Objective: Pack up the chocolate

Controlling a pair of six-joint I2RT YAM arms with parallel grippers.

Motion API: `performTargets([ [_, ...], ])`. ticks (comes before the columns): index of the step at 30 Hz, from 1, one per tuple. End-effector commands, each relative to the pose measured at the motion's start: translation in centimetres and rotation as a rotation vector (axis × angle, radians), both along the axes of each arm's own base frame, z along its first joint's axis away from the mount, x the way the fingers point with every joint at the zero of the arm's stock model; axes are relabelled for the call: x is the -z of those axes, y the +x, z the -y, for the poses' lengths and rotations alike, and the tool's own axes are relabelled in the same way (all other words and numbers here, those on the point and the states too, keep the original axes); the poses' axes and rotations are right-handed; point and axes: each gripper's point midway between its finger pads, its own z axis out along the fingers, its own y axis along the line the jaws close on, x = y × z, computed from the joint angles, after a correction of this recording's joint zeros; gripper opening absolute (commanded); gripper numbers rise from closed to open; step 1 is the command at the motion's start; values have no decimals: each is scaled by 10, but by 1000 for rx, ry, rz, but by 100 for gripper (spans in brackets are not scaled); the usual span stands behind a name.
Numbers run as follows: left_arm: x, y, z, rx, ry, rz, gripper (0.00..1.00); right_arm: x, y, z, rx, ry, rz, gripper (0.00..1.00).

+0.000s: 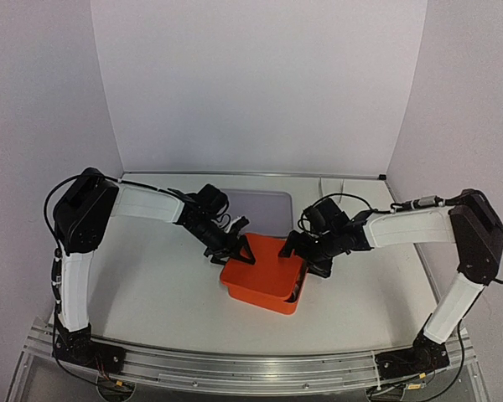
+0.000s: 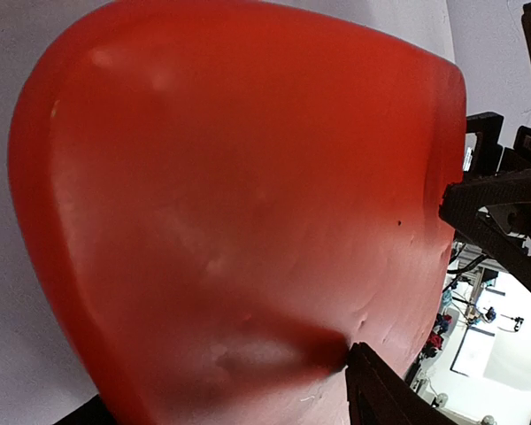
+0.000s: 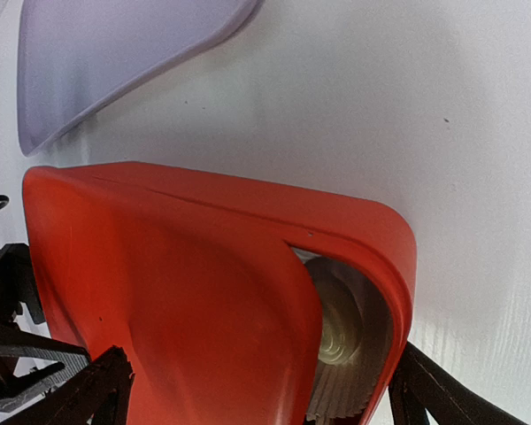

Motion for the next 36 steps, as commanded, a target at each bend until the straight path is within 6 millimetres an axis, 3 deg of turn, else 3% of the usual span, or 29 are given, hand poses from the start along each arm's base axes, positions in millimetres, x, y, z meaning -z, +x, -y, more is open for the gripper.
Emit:
performTargets([
  [1,-16,-4,-13,-25,35,58,67,-17,19,-32,-98,90,31,96],
  [12,-23,-2,-39,-191,118,75,69,-13,43,-76,-217,179,-9,94],
  [20,-41,18,-52,-304,167,151,83,-20,38,-69,-221,182,-1,96],
  [28,-44,15,-74,-347,243,154,88,-31,31,-61,-239,181,13,98],
  [33,-60,7,-62,-312,162,128,88,-33,20,-55,-252,182,0,98],
  [36,-58,6,-57,-290,151,103,88,-36,17,-58,-265,200,-11,98],
])
